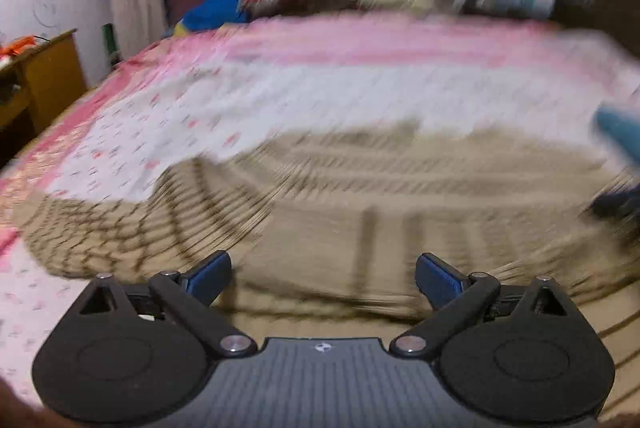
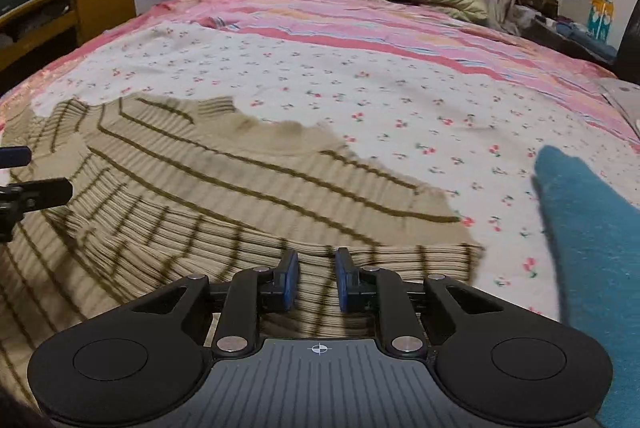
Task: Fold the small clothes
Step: 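Move both grippers over the sweater toward the other sleeve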
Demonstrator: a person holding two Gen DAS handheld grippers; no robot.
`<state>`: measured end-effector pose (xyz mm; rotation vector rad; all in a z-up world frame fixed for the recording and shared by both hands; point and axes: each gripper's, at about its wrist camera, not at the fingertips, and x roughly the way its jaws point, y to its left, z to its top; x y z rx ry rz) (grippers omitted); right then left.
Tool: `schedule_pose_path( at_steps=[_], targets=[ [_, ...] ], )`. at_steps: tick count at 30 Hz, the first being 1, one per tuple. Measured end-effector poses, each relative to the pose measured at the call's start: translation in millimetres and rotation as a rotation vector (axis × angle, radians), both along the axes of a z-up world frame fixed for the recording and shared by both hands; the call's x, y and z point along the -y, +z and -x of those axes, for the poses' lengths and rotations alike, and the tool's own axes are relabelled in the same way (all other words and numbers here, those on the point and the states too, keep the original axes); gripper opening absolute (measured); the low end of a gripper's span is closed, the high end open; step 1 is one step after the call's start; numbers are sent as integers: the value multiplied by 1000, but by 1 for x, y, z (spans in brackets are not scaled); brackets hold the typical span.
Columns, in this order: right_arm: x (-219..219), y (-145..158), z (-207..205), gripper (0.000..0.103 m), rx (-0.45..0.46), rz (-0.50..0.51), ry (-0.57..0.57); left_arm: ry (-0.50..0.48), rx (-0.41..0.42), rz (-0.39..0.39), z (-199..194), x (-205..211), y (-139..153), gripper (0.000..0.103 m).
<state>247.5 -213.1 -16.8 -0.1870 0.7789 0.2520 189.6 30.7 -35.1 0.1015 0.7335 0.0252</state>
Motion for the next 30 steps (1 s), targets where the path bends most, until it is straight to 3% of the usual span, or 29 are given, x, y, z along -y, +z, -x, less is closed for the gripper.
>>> schedule_pose_path(
  at_steps=[3,7,12,16,19,22,26,30],
  targets=[
    [6,-1,-3,16,7,-20,-10,5,-3,20,-3,-7,-3,103],
    [13,10,7,18,31,-82,-47,17,41,-32,0,-2,12,103],
    [1,23,35,22,77,-127,23,11,54,-14,7,-3,17,103],
    [-16,13,43,24,29,-110,94,-10,-20,-44,6,-1,2,103],
    [-18,3,40,25,-9,-106,56,9,-31,8,7,-9,3,103],
    [-17,11,44,25,15,-157,68,17,-29,31,11,-16,7,103],
    [-28,-1,33,25,-22,-91,70,11,-39,34,14,-18,8,103],
    [-27,8,40,25,6,-140,67,28,7,13,23,-29,23,95]
  ],
)
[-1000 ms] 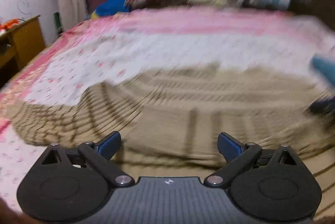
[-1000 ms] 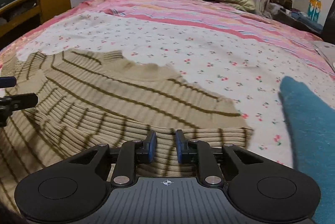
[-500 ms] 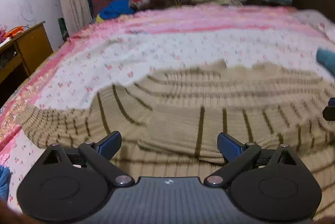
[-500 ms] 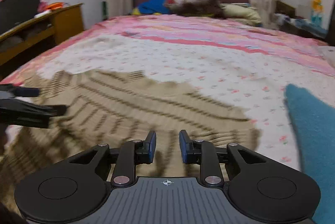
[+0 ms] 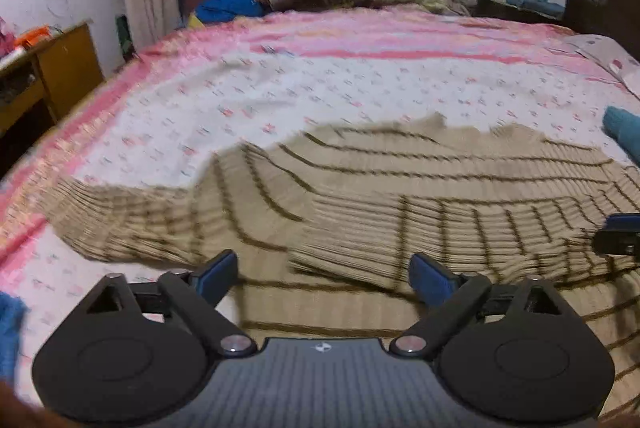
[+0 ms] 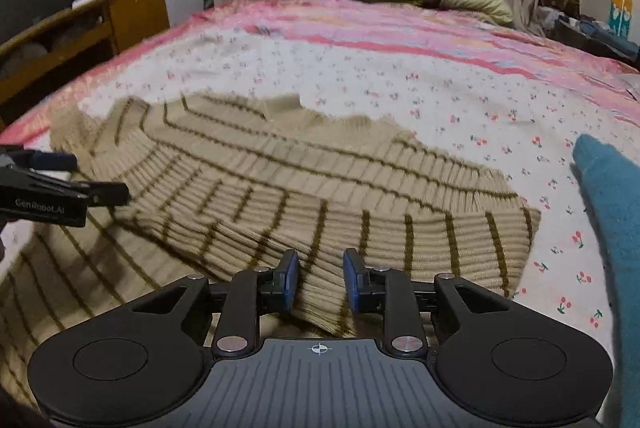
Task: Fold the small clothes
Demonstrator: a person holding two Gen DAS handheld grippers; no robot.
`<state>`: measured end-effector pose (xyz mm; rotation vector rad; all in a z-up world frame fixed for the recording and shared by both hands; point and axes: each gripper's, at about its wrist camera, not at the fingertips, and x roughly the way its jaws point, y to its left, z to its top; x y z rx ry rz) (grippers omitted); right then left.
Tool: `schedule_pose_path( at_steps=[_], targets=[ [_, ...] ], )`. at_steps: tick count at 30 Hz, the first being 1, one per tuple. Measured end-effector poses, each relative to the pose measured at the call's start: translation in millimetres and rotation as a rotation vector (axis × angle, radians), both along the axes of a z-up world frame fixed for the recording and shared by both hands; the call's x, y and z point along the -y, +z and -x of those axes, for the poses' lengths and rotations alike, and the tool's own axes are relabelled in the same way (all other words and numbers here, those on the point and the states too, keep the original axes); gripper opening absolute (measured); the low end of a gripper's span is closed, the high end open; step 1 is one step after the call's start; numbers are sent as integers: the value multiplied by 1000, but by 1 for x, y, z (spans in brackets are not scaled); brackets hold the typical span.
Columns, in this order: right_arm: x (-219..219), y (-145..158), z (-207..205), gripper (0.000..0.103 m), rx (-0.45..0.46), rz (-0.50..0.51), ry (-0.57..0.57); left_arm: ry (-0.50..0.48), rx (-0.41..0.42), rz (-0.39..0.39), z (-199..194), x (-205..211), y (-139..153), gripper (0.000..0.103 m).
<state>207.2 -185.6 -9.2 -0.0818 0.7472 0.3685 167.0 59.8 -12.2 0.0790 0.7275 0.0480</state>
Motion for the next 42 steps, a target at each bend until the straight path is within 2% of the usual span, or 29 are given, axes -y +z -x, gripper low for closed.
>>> schedule_pose_path(
  at_steps=[2,5,11,15,19,20,25,28,29,30,32,35,38,42],
  targets=[
    [-4,4,2,25,17,-5,6,25,13,-10,1,-15,5,95],
    [-16,8,4,25,34,-15,32,112,13,-21,-2,-51,9,93],
    [-52,13,-3,25,41,-37,100,326,-24,36,-19,-145,7,79],
    [-76,14,-10,25,40,-39,133,440,-17,92,-31,-195,3,76],
    [-95,15,-16,25,32,-53,161,516,-29,116,-49,-229,-7,71],
    [-101,15,-17,25,32,-51,171,529,-35,125,-53,-233,-10,67],
    [-119,11,-21,25,24,-41,203,584,-35,241,-62,-254,-25,60],
    [-125,10,-23,25,18,-39,208,614,-15,270,-66,-261,-25,47],
    [-126,10,-23,25,19,-42,206,624,-10,279,-67,-262,-25,32],
    [-126,11,-23,25,19,-45,205,629,-7,295,-68,-263,-25,19],
    [-125,13,-22,25,20,-51,201,632,16,333,-66,-264,-23,17],
    [-119,17,-18,25,33,-57,194,589,70,330,-61,-255,-11,15],
    [-110,21,-16,25,41,-67,172,496,119,369,-54,-235,9,15],
    [-92,25,-14,25,39,-97,125,290,176,439,-42,-188,44,15]
  ],
)
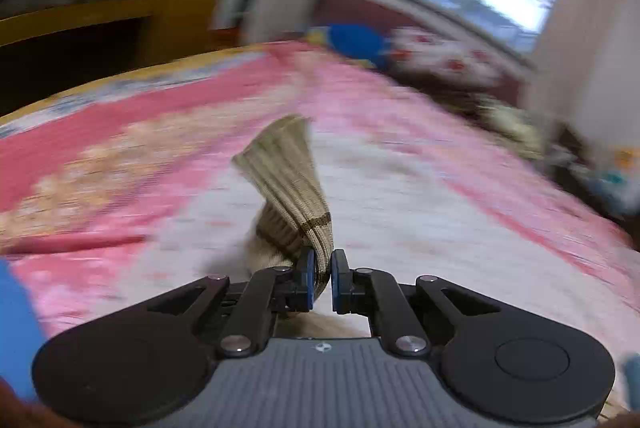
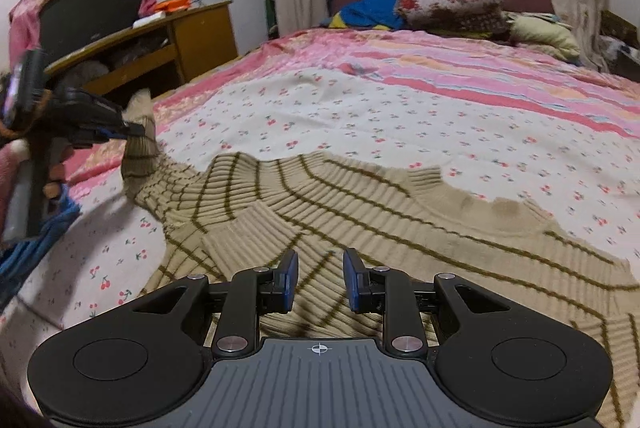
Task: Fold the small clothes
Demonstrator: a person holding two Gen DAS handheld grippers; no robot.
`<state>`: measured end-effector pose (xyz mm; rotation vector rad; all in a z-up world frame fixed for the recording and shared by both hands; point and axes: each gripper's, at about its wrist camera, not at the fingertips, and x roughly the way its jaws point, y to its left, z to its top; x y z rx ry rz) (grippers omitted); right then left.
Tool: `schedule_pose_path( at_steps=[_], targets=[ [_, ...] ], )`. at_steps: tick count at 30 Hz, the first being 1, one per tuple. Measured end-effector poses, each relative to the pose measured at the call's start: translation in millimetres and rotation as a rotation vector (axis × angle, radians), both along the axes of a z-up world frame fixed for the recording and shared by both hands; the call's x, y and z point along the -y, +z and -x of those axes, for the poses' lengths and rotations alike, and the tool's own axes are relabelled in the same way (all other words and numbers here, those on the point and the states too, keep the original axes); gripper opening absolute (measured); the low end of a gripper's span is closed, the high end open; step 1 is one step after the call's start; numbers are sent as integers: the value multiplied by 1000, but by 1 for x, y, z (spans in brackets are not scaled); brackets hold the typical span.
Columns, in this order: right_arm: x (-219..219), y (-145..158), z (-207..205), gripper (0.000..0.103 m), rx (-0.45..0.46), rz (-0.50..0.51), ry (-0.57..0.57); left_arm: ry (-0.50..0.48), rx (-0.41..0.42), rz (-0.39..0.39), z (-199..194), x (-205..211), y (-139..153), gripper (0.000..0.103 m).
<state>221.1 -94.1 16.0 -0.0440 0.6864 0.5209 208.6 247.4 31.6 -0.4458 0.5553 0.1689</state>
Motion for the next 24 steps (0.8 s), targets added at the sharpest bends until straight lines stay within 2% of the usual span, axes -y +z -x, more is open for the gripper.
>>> schedule_pose_path(
  at_steps=[3,6,8,11,13,15,17,24],
  targets=[
    [14,2,4,25,1,-13,-31,-188,61,19,14,51,22,15],
    [31,2,7,25,-6,-22,-71,-381,69,18,27,108,28,15],
    [44,1,8,25,-24,-37,-102,-498,51,-2,34,146,20,16],
    [63,-2,10,25,-58,-66,-148,-603,-19,-99,40,193,-5,16],
    [77,-5,12,25,-89,-90,-171,-634,-72,-165,44,209,-21,16],
    [88,-7,12,27,-117,-120,-182,-651,-89,-208,50,217,-28,17],
    [95,-8,11,32,-141,-157,-187,-650,-87,-217,55,219,-29,18],
    [95,-12,3,34,-267,-357,-158,-592,-86,-206,77,197,-29,21]
  ],
)
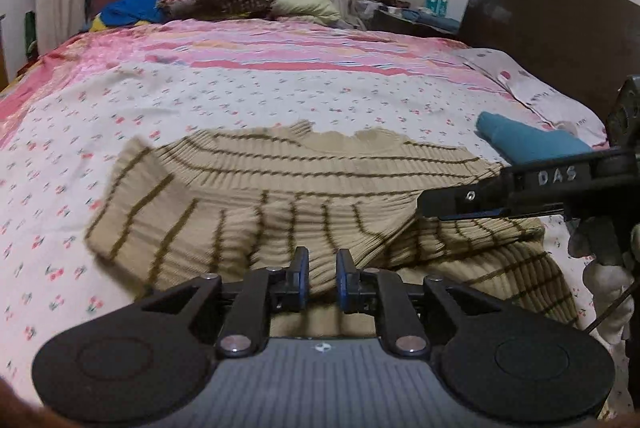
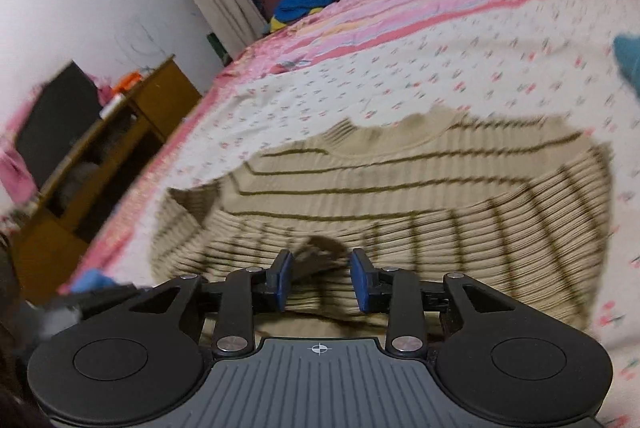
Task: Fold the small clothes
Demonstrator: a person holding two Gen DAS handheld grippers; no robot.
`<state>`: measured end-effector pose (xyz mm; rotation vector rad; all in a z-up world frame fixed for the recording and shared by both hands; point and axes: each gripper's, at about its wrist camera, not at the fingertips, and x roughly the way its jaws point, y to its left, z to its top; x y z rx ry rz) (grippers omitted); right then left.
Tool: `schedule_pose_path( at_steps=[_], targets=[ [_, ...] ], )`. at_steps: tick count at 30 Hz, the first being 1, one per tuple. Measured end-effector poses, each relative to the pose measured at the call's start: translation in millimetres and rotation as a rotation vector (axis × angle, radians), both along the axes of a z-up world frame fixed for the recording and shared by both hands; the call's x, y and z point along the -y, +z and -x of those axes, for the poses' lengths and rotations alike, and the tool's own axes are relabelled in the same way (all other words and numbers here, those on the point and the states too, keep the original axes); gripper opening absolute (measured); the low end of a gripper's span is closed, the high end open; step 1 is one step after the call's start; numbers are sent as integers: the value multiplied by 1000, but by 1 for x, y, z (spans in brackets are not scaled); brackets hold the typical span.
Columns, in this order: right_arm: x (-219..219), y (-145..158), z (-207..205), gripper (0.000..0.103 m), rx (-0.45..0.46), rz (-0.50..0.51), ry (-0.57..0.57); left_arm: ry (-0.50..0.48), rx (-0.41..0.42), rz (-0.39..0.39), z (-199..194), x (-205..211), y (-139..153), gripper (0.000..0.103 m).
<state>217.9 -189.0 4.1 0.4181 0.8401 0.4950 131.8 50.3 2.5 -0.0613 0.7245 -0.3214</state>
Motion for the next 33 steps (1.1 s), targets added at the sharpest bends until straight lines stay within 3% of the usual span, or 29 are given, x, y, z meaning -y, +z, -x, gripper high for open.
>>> schedule_pose_path(
  at_steps=[2,7,9,10,11,12,16,21,23,27,29,33],
  targets=[
    [-4,-2,-2,39,-34,-33,3,14,-11,11,5,-6,-3,22],
    [-11,-8,-10,40,-77,-37,-30,25,-28,6,14,-12,-12,22],
    [-15,-10,-14,29,-87,0,-49,28,-21,-4,15,-13,-10,22],
    [-16,-10,-16,14,-92,8,-53,29,-14,-8,15,-12,-9,22],
    [-16,-11,-17,8,-98,12,-56,31,-2,-13,15,-12,-5,23],
    [-13,-9,-17,7,-94,8,-52,34,9,-16,15,-12,-2,23],
    [-3,19,-3,6,26,39,-35,46,56,-14,13,-15,13,30],
    [37,50,9,6,148,58,-110,75,104,-1,2,-12,23,40],
    [47,47,9,6,154,102,-149,82,110,-1,-6,-7,20,44],
    [58,16,6,6,78,212,-192,111,72,-125,-28,6,-6,47],
    [58,3,7,6,57,251,-191,122,12,-132,-37,4,-19,47],
    [53,-5,11,6,78,334,-176,111,8,-143,-33,3,-16,47]
  ],
)
